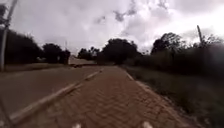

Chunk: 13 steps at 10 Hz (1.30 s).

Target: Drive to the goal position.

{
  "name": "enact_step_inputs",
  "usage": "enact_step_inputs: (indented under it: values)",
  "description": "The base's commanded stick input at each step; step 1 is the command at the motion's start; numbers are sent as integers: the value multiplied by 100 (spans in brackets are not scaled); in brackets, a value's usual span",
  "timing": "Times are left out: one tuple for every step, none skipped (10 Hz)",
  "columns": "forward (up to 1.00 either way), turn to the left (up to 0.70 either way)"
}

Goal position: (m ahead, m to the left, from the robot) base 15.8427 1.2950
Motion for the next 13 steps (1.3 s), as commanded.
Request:
enact_step_inputs:
  values:
    - [50,0]
    - [50,0]
    - [50,0]
    - [50,0]
    - [50,0]
    - [50,0]
    - [50,0]
    - [50,0]
    - [50,0]
    - [50,0]
    - [50,0]
    - [50,0]
    - [50,0]
